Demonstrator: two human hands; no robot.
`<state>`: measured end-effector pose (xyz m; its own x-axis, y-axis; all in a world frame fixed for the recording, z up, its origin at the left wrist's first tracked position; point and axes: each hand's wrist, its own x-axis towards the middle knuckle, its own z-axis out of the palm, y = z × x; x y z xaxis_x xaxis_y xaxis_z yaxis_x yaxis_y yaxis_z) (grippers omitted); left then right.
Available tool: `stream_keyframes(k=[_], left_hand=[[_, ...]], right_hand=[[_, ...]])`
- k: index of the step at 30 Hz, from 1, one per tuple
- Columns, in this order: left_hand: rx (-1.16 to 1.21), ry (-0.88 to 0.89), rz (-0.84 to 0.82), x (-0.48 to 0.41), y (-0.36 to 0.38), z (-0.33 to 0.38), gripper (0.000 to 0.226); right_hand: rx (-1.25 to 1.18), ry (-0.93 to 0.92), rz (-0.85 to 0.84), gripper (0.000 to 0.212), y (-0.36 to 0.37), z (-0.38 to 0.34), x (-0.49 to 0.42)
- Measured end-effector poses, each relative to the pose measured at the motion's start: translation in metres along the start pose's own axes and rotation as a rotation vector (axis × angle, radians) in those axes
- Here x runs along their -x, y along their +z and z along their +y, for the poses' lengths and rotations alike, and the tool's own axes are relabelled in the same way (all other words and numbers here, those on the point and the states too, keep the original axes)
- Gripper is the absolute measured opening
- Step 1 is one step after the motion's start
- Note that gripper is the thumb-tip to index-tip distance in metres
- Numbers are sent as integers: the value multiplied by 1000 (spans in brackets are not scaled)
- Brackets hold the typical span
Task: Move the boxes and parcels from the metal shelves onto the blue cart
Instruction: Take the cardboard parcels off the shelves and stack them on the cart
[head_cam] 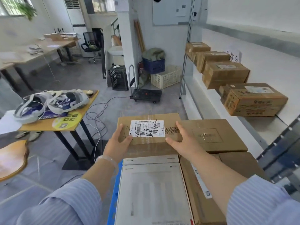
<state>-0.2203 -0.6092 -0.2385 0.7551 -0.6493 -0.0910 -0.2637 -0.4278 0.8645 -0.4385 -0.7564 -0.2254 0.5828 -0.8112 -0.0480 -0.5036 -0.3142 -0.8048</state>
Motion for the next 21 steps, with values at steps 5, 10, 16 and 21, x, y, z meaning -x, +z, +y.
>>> stream_keyframes(k=[5,10,16,21], left_hand=[[-44,-52,-42,-30,2,-25,60],[3,-72,-89,-52,10,-37,61],[-19,-49,-140,-72,16,-32,63],[-39,-22,-164,-77,20,-30,66]], right_hand=[[60,83,-58,99,26,8,-25],[107,130,-70,98,37,19,-45],[97,131,-21,95,35,26,-56],[109,128,-13,93,33,25,-59]])
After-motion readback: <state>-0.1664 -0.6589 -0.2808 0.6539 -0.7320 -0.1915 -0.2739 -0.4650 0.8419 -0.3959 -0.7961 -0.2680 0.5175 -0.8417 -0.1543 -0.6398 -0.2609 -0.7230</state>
